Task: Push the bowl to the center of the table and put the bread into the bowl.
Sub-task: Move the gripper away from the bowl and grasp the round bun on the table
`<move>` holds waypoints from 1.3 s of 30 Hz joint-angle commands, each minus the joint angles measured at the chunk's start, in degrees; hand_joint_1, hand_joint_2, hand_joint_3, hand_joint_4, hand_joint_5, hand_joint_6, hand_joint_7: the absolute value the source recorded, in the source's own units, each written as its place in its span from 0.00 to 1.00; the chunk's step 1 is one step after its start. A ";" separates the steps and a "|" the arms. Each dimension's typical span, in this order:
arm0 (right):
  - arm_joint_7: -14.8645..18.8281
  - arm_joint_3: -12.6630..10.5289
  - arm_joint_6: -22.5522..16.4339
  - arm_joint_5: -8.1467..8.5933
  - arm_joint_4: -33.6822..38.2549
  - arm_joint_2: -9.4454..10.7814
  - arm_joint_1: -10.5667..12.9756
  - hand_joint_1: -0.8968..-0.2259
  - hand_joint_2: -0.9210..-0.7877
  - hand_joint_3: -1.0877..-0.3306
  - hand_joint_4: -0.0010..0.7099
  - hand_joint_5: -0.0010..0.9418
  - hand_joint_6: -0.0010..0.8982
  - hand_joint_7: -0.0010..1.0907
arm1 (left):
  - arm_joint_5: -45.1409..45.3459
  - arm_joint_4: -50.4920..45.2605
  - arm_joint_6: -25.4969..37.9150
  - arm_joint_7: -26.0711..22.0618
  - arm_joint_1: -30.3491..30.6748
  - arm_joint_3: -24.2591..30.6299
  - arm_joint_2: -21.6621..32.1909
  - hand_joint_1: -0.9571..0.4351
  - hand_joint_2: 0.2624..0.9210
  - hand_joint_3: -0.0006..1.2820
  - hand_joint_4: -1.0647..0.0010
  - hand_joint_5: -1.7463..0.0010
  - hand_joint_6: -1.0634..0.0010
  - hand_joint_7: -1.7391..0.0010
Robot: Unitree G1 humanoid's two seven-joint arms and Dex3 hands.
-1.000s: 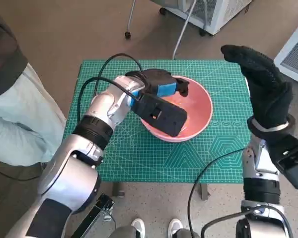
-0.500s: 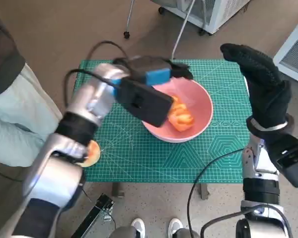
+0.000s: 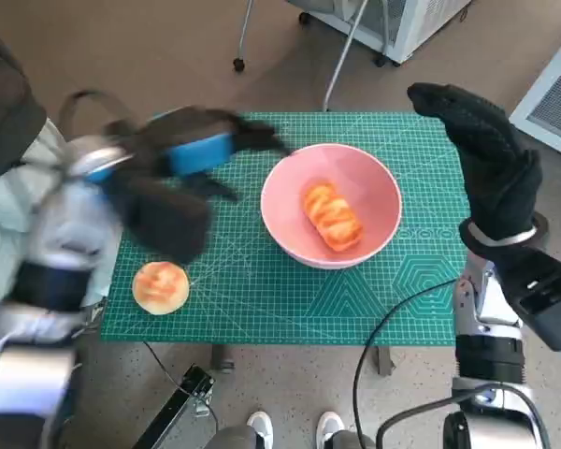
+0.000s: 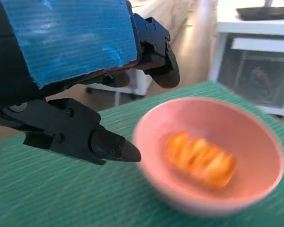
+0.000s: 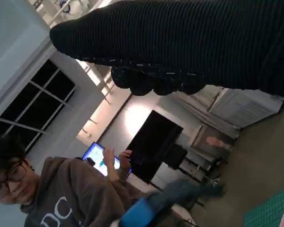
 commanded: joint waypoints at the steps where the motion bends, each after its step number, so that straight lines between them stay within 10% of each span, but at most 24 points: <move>1: 1.44 0.02 0.87 0.96 1.71 0.31 -0.47 0.32 0.00 0.46 0.29 0.04 0.00 0.55 | -2.82 -8.18 1.42 -2.75 8.14 5.87 8.41 0.60 0.93 0.00 0.57 0.94 0.62 0.74; 19: 4.09 -0.33 0.72 1.99 4.99 0.72 -3.19 0.34 0.00 0.46 0.29 0.05 0.00 0.55 | -4.24 -19.25 6.82 -1.90 26.52 13.79 15.32 0.62 0.88 0.00 0.59 1.00 0.55 0.93; 39: 6.63 -0.72 0.91 3.11 5.42 0.61 -3.86 0.34 0.00 0.47 0.29 0.05 0.00 0.55 | 1.56 -13.99 9.36 -0.97 27.03 3.43 10.52 0.65 0.85 0.00 0.75 1.00 0.65 0.99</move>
